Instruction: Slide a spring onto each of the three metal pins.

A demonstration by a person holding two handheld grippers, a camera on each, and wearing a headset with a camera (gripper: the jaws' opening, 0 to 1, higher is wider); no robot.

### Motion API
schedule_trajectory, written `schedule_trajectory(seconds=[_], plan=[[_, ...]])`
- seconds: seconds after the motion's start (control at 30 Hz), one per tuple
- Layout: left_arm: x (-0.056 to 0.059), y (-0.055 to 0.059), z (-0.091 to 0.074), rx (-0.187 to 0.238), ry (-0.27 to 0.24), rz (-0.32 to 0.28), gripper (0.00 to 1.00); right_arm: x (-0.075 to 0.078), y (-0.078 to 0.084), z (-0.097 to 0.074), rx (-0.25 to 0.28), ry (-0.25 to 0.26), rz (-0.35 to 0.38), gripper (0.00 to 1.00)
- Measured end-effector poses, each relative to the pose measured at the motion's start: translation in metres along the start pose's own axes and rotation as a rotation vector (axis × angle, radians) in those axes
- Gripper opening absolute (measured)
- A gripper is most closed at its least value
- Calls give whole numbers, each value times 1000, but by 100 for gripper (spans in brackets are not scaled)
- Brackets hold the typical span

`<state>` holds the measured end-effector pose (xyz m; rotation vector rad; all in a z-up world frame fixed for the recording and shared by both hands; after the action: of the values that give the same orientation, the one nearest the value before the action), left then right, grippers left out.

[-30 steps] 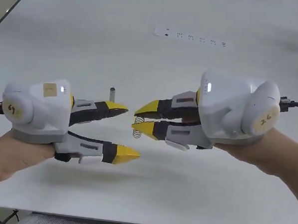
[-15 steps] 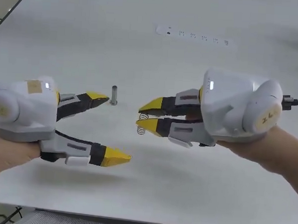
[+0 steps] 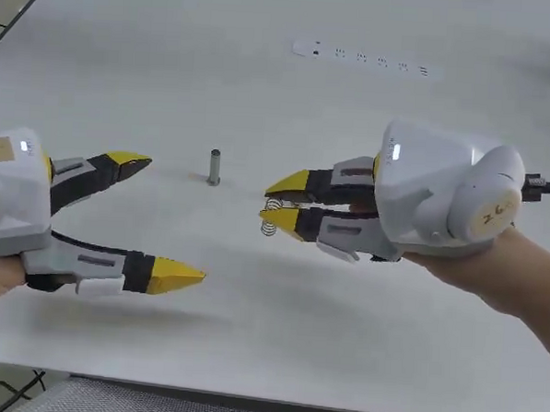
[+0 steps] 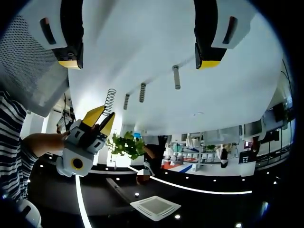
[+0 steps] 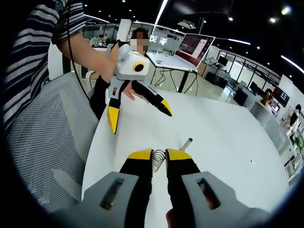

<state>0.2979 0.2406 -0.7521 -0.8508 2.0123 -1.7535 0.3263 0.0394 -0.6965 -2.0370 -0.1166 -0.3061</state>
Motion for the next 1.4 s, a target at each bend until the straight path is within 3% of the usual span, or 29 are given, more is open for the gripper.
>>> schedule_trajectory(seconds=[0.3, 0.7, 1.4], plan=[[-6, 1, -9, 13, -41, -15, 97, -3, 13, 11, -24, 6, 21, 12], [-4, 10, -14, 24, -60, -22, 97, 10, 10, 24, -25, 7, 9, 12], [-2, 12, -14, 12, -61, -11, 97, 42, -1, 44, -28, 38, -26, 12]])
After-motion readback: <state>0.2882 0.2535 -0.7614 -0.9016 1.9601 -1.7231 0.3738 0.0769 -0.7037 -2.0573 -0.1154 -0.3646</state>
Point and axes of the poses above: the centre of the closed fingertips' face, and the gripper's own axes: z roughly forward along the fingers, x roughly to its right, y roughly out of its underside, the point moved 8 cm from there along -z, roughly backward along the fingers, and after that the axes turned 7 degrees about x, right-handed, at the moved point
